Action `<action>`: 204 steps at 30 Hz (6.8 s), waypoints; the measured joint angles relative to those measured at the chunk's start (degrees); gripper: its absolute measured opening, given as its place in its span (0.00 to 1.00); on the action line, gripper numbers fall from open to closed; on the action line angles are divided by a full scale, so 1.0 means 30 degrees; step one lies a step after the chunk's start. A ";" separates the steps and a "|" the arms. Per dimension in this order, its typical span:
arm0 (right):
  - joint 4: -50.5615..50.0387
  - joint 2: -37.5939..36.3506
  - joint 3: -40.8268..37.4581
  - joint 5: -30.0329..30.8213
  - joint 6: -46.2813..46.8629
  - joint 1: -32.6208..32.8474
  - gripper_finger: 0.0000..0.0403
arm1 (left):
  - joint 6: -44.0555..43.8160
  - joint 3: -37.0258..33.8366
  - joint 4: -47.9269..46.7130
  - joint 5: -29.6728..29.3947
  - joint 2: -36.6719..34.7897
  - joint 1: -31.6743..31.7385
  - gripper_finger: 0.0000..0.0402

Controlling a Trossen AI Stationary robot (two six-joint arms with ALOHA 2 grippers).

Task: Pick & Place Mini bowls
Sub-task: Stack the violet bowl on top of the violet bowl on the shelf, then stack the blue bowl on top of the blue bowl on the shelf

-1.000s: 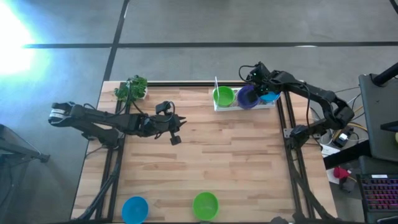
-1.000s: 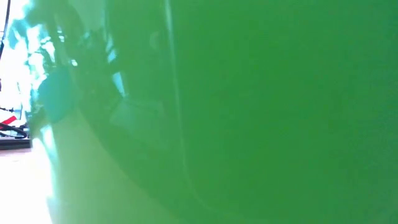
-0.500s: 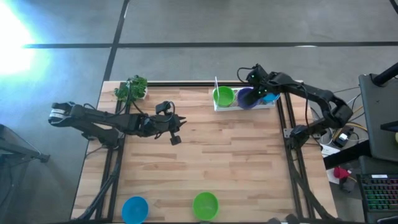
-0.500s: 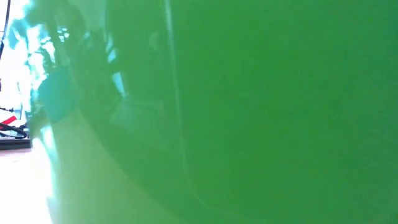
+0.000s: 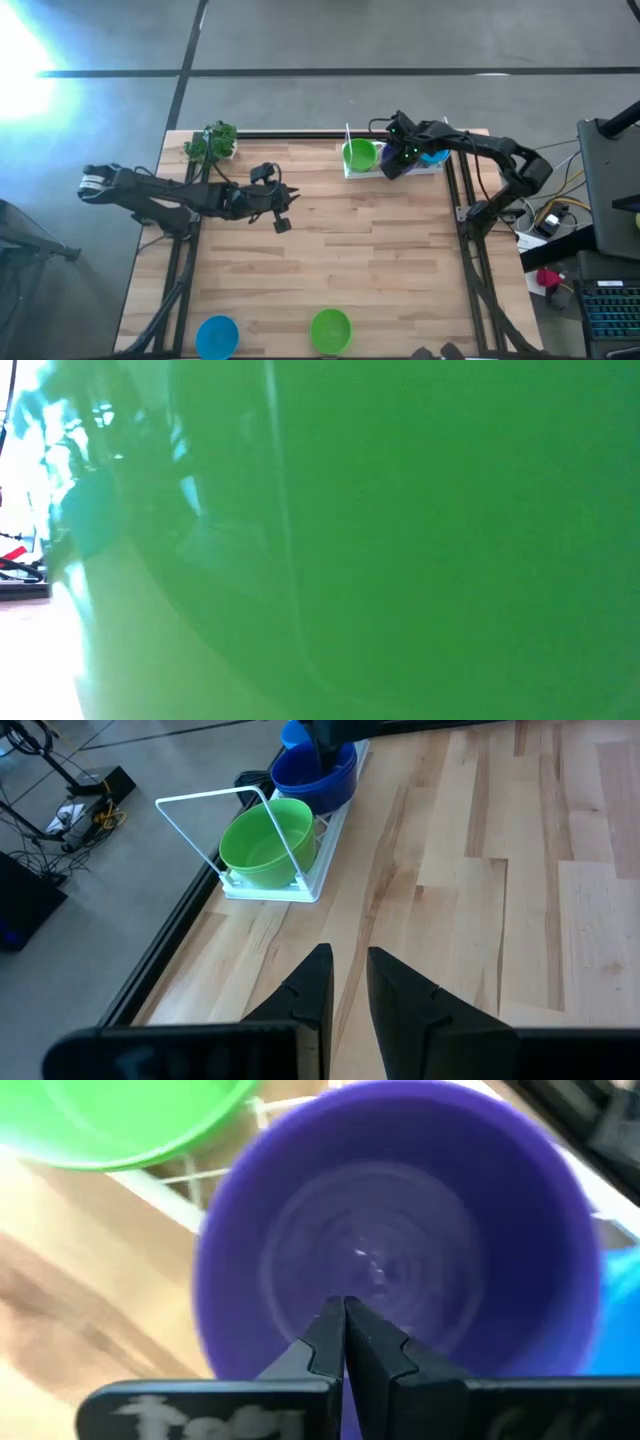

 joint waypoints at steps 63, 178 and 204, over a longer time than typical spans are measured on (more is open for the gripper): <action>0.4606 -0.5215 0.0015 0.0312 -0.2027 0.1139 0.02 | -0.1117 -0.0636 -0.1419 0.0002 -0.0054 -0.0251 0.15; 0.4970 -0.9174 -0.1042 -0.4396 -0.4830 1.0353 0.02 | -1.5666 0.0648 -0.8741 0.8970 0.2618 -1.2231 0.00; 0.4905 -0.9174 -0.1042 -0.4403 -0.5043 1.0353 0.02 | -1.1286 0.1503 -0.3660 1.0786 0.5160 0.3221 0.00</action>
